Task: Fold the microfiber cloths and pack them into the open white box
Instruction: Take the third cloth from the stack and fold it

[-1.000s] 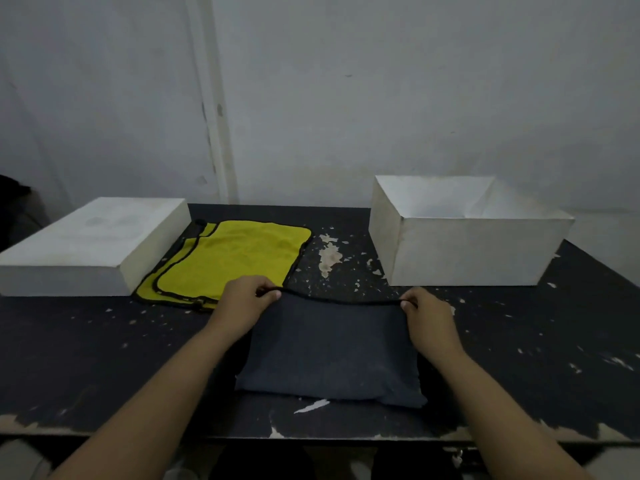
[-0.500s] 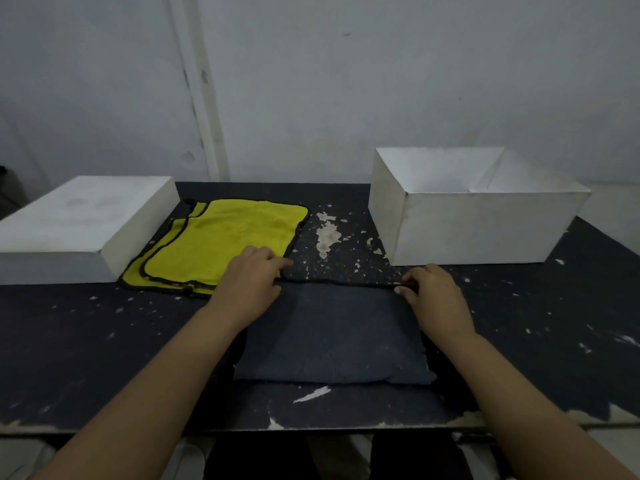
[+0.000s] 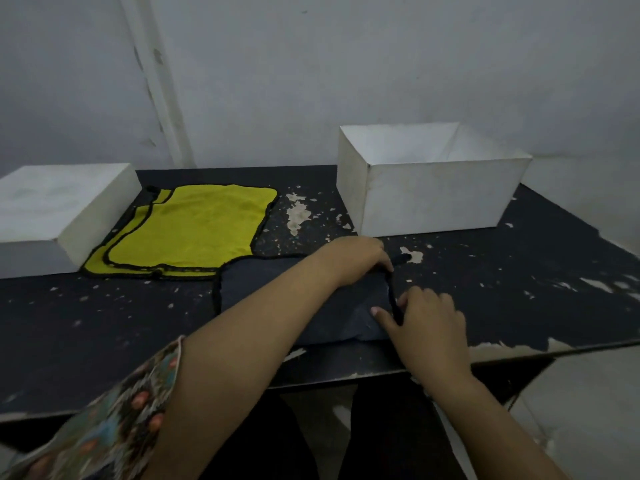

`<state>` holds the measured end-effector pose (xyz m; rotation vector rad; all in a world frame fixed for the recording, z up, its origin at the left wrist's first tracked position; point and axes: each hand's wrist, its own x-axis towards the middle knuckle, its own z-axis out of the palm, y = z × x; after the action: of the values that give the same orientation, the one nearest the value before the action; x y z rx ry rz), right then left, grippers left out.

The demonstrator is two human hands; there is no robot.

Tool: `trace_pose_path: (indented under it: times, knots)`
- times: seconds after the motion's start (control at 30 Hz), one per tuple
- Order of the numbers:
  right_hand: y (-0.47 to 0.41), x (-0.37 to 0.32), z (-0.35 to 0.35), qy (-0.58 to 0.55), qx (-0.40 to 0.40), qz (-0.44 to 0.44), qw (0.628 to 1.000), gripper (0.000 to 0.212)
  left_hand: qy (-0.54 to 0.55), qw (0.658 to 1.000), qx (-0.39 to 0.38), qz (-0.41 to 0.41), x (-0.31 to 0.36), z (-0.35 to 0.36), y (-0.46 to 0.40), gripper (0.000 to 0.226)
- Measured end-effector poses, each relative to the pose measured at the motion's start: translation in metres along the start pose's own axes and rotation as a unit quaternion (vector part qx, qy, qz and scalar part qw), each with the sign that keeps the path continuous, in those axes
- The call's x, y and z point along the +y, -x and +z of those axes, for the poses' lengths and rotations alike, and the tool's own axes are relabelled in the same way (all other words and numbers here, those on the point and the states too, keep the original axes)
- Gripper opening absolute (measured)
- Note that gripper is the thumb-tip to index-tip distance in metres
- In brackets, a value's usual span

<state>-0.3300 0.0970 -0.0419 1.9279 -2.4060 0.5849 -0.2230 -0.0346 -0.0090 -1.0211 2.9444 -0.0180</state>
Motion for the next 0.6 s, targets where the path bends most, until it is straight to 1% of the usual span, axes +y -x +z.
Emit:
trace_pose_path:
  times: [0.07, 0.17, 0.27, 0.33, 0.4, 0.47, 0.53, 0.6]
  knots:
    - [0.007, -0.003, 0.0, 0.023, 0.001, -0.004, 1.0, 0.042, -0.023, 1.0, -0.018, 0.002, 0.001, -0.004, -0.003, 0.05]
    - [0.008, -0.008, -0.001, 0.025, -0.017, 0.018, 0.999, 0.042, -0.061, 0.997, -0.04, 0.0, 0.009, -0.007, -0.007, 0.043]
    - [0.001, -0.012, -0.002, 0.007, -0.07, 0.051, 0.996, 0.04, -0.108, 0.993, -0.053, 0.016, 0.018, -0.009, -0.01, 0.04]
    - [-0.003, -0.013, -0.002, -0.004, -0.11, 0.061, 0.992, 0.038, -0.12, 0.991, -0.051, 0.027, 0.02, -0.009, -0.009, 0.038]
    - [-0.006, -0.015, -0.003, -0.019, -0.131, 0.063, 0.989, 0.033, -0.121, 0.991, -0.052, 0.029, 0.017, -0.008, -0.008, 0.038]
    - [-0.007, -0.016, -0.006, -0.062, -0.122, 0.065, 0.988, 0.025, -0.107, 0.993, -0.049, 0.022, 0.014, -0.006, -0.006, 0.035]
    - [-0.005, -0.016, -0.011, -0.161, -0.095, 0.073, 0.98, 0.014, -0.077, 0.996, -0.031, 0.008, 0.01, -0.006, -0.002, 0.034]
    - [-0.003, -0.017, -0.019, -0.264, -0.063, 0.076, 0.959, 0.009, -0.039, 0.999, 0.007, -0.012, 0.003, -0.009, 0.004, 0.034]
